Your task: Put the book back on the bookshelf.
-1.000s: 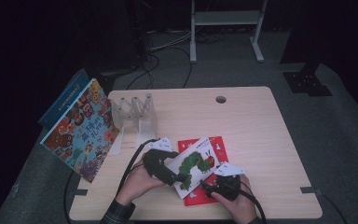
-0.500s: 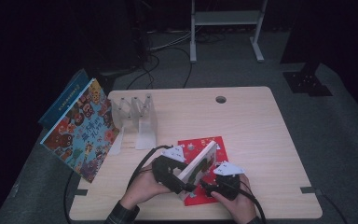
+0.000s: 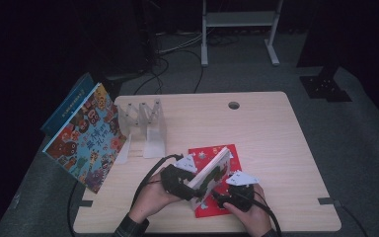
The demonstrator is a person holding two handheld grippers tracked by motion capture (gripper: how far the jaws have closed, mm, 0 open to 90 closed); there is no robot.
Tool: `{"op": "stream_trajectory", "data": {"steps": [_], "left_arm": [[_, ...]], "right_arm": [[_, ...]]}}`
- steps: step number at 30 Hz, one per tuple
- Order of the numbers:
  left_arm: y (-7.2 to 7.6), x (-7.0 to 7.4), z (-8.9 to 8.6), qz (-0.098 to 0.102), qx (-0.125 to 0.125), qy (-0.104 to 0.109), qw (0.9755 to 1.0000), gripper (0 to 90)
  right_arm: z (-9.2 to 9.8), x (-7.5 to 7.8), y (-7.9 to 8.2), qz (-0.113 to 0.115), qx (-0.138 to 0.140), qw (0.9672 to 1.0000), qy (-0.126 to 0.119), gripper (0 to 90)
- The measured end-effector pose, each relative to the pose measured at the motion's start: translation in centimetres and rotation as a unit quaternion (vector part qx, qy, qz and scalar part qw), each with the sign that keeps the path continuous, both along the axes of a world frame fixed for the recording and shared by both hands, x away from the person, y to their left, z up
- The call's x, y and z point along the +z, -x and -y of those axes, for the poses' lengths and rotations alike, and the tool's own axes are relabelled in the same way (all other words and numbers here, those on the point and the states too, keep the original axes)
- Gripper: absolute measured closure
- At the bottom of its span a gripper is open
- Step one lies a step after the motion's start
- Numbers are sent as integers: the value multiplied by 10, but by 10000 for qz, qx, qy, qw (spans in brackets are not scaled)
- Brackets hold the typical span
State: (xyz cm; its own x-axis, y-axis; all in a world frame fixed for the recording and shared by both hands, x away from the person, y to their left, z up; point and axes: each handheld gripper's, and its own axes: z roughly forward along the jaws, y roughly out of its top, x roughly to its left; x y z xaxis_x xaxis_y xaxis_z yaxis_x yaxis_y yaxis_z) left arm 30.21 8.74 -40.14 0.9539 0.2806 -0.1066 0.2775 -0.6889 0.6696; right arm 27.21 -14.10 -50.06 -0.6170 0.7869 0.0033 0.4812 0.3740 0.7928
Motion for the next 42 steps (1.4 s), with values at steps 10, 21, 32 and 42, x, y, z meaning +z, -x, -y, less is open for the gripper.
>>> {"op": "stream_trajectory", "data": {"steps": [10,21,32,42], "left_arm": [[-11,5,-11,526,358,-117,9979,705],[-17,0,-18,541,359,117,9978,719],[-15,-16,-21,380,288,159,9987,626],[-14,-32,-21,617,227,198,9976,627]], "right_arm": [[0,0,0,-1,-3,10000,-9,155],[0,0,0,-1,-9,10000,-21,156],[0,0,0,-10,-15,10000,-26,156],[0,0,0,-6,-2,10000,-25,155]]}}
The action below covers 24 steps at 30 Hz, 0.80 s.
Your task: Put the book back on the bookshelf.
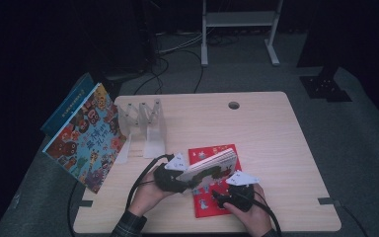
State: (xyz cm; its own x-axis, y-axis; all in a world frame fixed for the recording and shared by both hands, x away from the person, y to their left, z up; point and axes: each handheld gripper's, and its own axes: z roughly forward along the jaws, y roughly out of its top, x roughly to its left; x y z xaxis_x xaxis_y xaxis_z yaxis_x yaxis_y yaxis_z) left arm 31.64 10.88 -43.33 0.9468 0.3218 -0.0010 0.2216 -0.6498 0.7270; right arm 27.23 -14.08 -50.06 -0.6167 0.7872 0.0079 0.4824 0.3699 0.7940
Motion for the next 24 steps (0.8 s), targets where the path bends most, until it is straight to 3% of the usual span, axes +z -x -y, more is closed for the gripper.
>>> {"op": "stream_trajectory", "data": {"steps": [7,12,19,24], "left_arm": [[-2,-5,-2,-43,125,162,9998,736],[-3,-5,-3,-74,168,195,9996,751],[-6,-2,-7,-233,229,397,9987,756],[-7,5,-17,-181,334,502,9980,757]], "right_arm": [[0,0,0,4,1,10000,1,156],[0,0,0,2,0,10000,-1,155],[0,0,0,3,2,10000,0,155],[0,0,0,1,8,10000,0,156]]}}
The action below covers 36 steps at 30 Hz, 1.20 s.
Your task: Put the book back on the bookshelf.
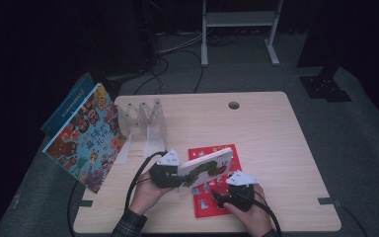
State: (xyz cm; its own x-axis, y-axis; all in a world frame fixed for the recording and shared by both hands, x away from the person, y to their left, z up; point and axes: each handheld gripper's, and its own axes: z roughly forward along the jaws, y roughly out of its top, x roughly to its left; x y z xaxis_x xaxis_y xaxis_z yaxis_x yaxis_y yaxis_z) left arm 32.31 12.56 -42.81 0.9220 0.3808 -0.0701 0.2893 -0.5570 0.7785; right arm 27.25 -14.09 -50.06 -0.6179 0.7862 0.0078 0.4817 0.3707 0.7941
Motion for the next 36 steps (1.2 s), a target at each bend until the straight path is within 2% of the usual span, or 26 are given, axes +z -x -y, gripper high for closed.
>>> {"op": "stream_trajectory", "data": {"steps": [8,19,29,36], "left_arm": [[-1,12,-22,63,251,137,9996,757],[8,24,-60,57,531,383,9978,757],[15,31,-99,100,916,552,9942,756],[18,36,-131,168,1262,591,9901,756]], "right_arm": [[0,0,0,9,5,10000,12,155],[0,0,-1,10,27,10000,6,155],[0,0,-1,8,19,10000,6,156],[0,0,-1,8,20,10000,6,156]]}}
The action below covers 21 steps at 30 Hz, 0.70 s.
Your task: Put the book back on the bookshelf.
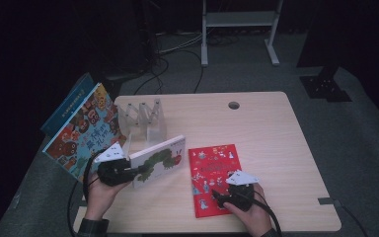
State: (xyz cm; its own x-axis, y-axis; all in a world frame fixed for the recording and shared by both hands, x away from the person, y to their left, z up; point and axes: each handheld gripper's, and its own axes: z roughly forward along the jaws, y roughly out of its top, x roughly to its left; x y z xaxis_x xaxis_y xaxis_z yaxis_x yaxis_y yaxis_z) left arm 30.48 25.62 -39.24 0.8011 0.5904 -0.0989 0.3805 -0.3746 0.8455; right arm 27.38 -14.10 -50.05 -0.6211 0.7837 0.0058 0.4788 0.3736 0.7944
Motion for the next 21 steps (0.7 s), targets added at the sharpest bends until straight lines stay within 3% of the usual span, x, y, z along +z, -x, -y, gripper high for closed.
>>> {"op": "stream_trajectory", "data": {"steps": [8,21], "left_arm": [[8,-3,-39,27,510,54,9987,756],[5,-1,-60,97,902,54,9959,756]], "right_arm": [[0,0,0,-1,0,10000,2,155],[0,0,0,0,-12,10000,-1,155]]}}
